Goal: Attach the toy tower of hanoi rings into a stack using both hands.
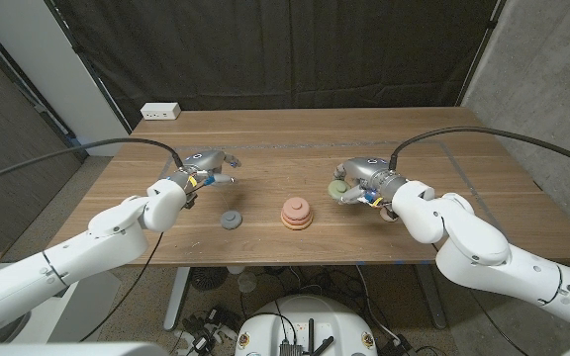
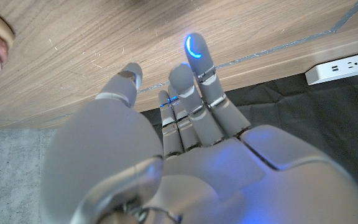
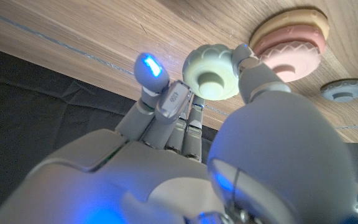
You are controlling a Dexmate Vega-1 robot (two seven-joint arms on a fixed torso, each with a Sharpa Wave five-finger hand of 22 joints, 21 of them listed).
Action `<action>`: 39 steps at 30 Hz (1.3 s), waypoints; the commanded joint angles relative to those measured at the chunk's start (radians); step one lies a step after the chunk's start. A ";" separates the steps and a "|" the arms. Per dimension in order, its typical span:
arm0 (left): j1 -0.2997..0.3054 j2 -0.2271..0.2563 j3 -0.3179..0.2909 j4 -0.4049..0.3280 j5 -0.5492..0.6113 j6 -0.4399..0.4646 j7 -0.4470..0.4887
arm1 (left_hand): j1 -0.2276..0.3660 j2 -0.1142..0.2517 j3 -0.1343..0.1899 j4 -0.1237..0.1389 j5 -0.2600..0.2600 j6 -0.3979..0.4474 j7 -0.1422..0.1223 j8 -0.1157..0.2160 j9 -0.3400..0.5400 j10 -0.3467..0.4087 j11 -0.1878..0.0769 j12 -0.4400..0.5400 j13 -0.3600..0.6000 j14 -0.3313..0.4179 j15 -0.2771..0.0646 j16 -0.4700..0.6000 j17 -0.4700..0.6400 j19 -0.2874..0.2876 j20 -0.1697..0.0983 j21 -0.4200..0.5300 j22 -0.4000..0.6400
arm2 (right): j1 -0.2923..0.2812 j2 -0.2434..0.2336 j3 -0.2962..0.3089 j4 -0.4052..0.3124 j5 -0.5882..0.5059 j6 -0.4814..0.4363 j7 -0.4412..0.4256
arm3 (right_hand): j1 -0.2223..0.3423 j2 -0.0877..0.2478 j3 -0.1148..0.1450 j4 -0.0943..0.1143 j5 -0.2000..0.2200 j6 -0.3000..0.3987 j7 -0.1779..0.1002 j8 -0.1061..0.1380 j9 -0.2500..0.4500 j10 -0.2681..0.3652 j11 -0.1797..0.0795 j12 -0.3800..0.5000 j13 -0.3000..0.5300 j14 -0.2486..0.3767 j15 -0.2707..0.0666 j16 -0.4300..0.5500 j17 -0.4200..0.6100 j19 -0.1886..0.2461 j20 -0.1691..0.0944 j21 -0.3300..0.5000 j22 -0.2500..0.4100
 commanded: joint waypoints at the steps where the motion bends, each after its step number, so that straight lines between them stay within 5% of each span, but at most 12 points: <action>1: 0.041 0.016 -0.029 -0.027 -0.019 0.023 0.022 | -0.003 -0.002 0.007 0.004 0.007 0.011 0.001 -0.002 0.004 0.007 -0.005 0.000 0.002 0.006 -0.003 -0.001 0.003 0.005 -0.085 0.005 0.001 | 0.014 0.036 0.026 -0.003 -0.041 0.094 0.084 | 0.052 0.056 0.023 0.013 0.004 0.107 -0.098 0.067 0.004 0.203 -0.171 0.010 0.100 0.006 0.001 -0.004 0.002 -0.007 0.000 -0.005 0.004; 24: 0.049 0.015 -0.019 -0.036 -0.018 0.010 0.037 | -0.002 -0.007 0.008 0.004 0.006 0.017 0.000 -0.001 0.006 0.016 -0.005 0.000 0.001 0.009 -0.003 0.001 0.004 0.006 -0.085 0.010 0.001 | -0.029 0.088 0.070 -0.026 -0.122 0.192 0.147 | 0.060 0.060 0.026 0.013 0.007 0.113 -0.092 0.067 0.001 0.213 -0.169 0.001 0.107 0.007 0.001 -0.005 0.002 0.004 0.000 -0.005 0.017; 39: 0.050 0.007 -0.012 -0.034 -0.010 0.015 0.036 | -0.001 -0.005 0.011 0.004 0.006 0.019 0.001 -0.001 0.006 0.017 -0.006 -0.001 0.002 0.011 -0.003 0.003 0.008 0.006 -0.085 0.010 0.001 | 0.011 0.175 0.042 0.019 -0.187 0.243 0.213 | 0.063 0.060 0.027 0.012 0.009 0.107 -0.098 0.064 0.000 0.217 -0.171 -0.002 0.111 0.007 0.001 -0.005 0.002 0.003 0.000 -0.007 0.022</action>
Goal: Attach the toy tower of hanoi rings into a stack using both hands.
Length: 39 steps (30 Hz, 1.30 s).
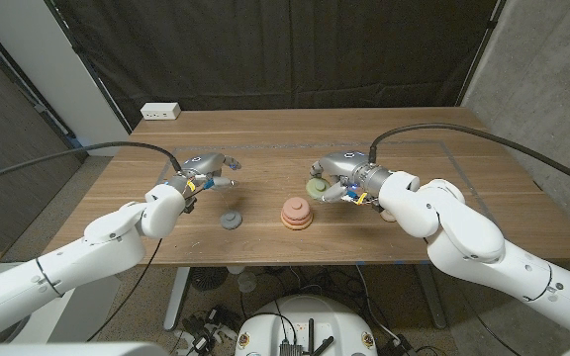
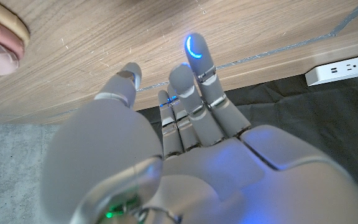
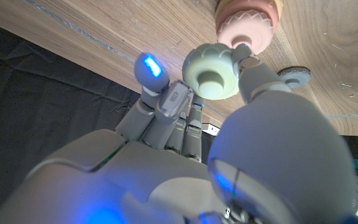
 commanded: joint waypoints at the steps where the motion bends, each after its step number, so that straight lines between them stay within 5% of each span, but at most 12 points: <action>1: 0.006 -0.003 0.002 0.001 0.006 0.005 0.003 | 0.001 -0.004 0.007 -0.001 0.006 0.010 -0.001 -0.001 0.001 0.006 0.003 -0.001 0.002 0.007 0.001 0.007 0.005 0.006 -0.085 0.003 0.004 | 0.031 0.070 -0.019 0.038 -0.042 0.046 0.050 | 0.063 0.060 0.023 0.016 0.009 0.102 -0.102 0.064 0.003 0.206 -0.180 -0.001 0.111 0.007 0.001 0.000 0.002 0.004 0.001 -0.004 0.002; 39: -0.028 -0.021 0.021 0.047 0.000 0.007 0.004 | 0.002 -0.004 0.012 0.000 0.004 0.012 0.000 -0.002 0.003 0.010 0.001 0.001 0.010 0.002 0.001 0.002 0.001 0.001 -0.085 0.004 0.003 | 0.191 0.215 -0.130 0.191 -0.074 0.093 0.225 | 0.071 0.064 0.025 0.017 0.013 0.105 -0.098 0.060 0.001 0.212 -0.175 -0.013 0.121 0.005 0.001 -0.001 0.002 0.002 0.001 -0.014 0.011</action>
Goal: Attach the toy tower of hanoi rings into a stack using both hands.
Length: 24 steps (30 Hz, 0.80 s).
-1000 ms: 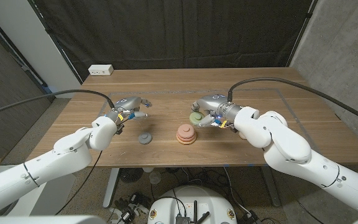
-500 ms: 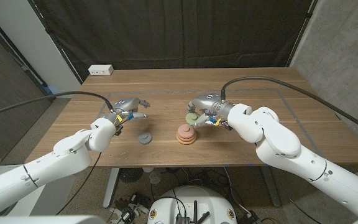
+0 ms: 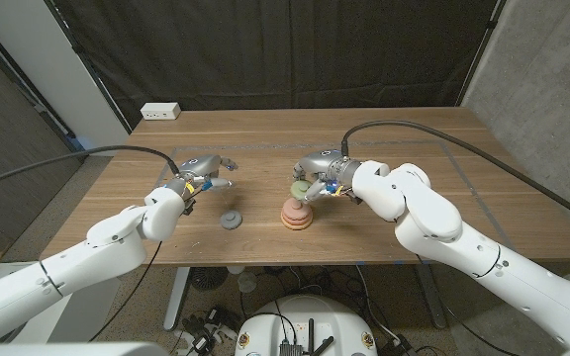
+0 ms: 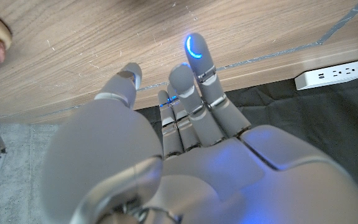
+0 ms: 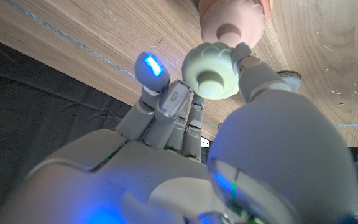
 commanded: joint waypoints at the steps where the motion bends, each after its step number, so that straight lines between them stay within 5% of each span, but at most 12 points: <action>1: -0.028 -0.001 0.016 0.014 0.006 0.000 -0.025 | 0.002 -0.004 0.006 0.000 0.004 0.013 -0.001 -0.002 0.003 0.010 0.000 0.001 0.003 0.003 0.001 0.003 0.002 0.001 -0.085 0.004 0.003 | 0.050 0.035 -0.043 0.050 -0.005 0.024 0.043 | 0.063 0.072 0.025 0.017 0.010 0.107 -0.097 0.042 0.007 0.202 -0.186 0.006 0.117 0.004 0.001 -0.001 0.002 0.002 0.001 -0.003 0.002; 24: -0.069 -0.010 0.035 0.045 0.014 -0.029 -0.046 | 0.001 0.000 0.012 0.000 0.004 0.020 -0.001 0.000 0.004 0.019 -0.002 0.000 0.005 0.004 0.001 0.005 0.004 0.000 -0.085 0.000 0.002 | 0.088 0.074 -0.095 0.111 -0.042 0.019 0.084 | 0.064 0.075 0.024 0.018 0.013 0.109 -0.096 0.042 0.009 0.203 -0.187 0.002 0.121 0.003 0.001 -0.002 0.002 -0.001 0.001 -0.010 -0.003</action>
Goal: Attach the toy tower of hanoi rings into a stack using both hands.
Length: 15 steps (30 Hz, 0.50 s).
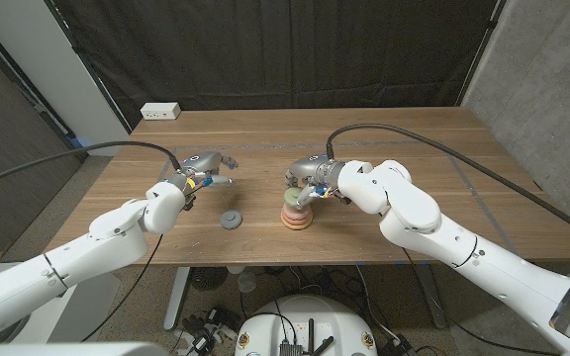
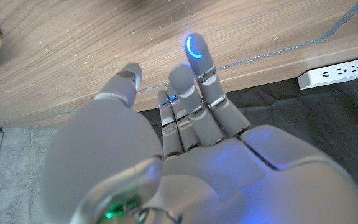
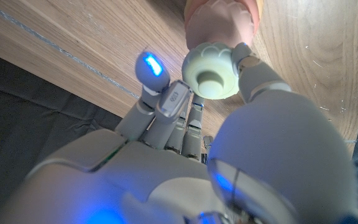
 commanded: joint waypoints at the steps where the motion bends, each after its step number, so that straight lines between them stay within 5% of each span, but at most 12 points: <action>1: -0.019 -0.007 0.011 0.016 0.004 -0.011 -0.010 | 0.001 0.000 0.009 -0.003 0.004 0.008 0.000 0.000 0.004 0.009 0.001 0.001 0.004 0.004 0.001 0.006 0.005 0.000 -0.085 0.000 0.002 | 0.020 0.021 -0.027 0.033 -0.023 -0.004 0.026 | 0.065 0.074 0.024 0.019 0.005 0.108 -0.097 0.041 0.009 0.202 -0.187 0.006 0.123 0.003 0.001 -0.002 0.002 -0.001 0.001 -0.006 -0.001; 15: -0.004 -0.005 0.000 0.013 -0.004 -0.008 0.003 | 0.002 0.001 0.013 -0.004 0.004 0.011 0.000 0.000 0.005 0.015 -0.002 0.002 0.008 0.004 0.001 0.006 0.003 0.001 -0.085 -0.001 0.003 | 0.024 0.027 -0.049 0.057 -0.043 0.008 0.030 | 0.062 0.077 0.020 0.019 0.012 0.108 -0.098 0.038 0.013 0.204 -0.188 -0.001 0.125 -0.002 0.001 -0.002 0.002 -0.005 0.001 -0.018 -0.014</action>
